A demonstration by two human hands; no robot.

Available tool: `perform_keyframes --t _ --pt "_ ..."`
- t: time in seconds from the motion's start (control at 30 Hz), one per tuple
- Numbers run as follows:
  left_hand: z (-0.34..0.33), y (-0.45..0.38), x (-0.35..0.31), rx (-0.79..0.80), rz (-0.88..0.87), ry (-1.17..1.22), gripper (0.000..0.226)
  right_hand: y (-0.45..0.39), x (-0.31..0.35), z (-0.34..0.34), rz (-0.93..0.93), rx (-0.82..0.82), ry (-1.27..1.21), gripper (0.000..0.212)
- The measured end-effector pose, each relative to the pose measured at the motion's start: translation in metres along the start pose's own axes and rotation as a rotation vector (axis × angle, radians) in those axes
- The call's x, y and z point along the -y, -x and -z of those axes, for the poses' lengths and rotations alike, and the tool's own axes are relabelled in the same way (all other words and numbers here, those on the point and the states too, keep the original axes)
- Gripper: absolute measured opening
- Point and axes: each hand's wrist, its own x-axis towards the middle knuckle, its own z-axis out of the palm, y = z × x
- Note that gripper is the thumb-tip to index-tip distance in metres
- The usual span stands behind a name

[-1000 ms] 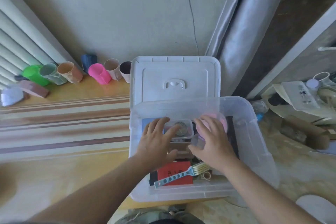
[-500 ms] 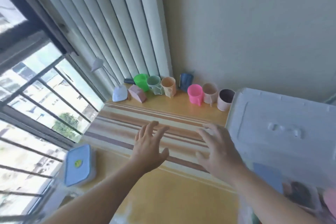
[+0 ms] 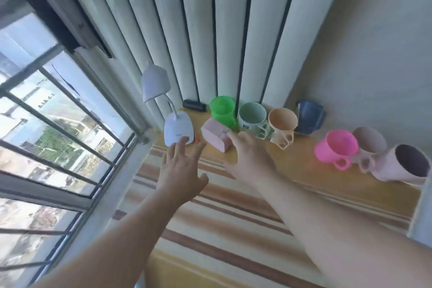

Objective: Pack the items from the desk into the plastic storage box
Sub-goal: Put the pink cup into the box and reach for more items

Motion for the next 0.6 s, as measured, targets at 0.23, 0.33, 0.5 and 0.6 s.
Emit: perform_keyframes --t 0.23,0.33,0.5,0.6 --pt "-0.044 0.003 0.042 0.038 -0.066 0.040 0.078 -0.083 0.010 -0.038 -0.158 0.003 -0.044 0.042" --pt "-0.055 0.020 0.051 0.036 -0.131 0.039 0.081 -0.071 0.006 -0.033 -0.193 0.005 -0.108 0.039" --pt "-0.064 0.053 0.031 0.047 -0.169 0.165 0.112 0.036 -0.019 -0.028 -0.309 0.263 -0.572 0.031" --pt "-0.080 0.090 0.001 0.148 -0.382 0.178 0.120 0.123 -0.044 -0.028 -0.470 0.387 -0.921 0.030"
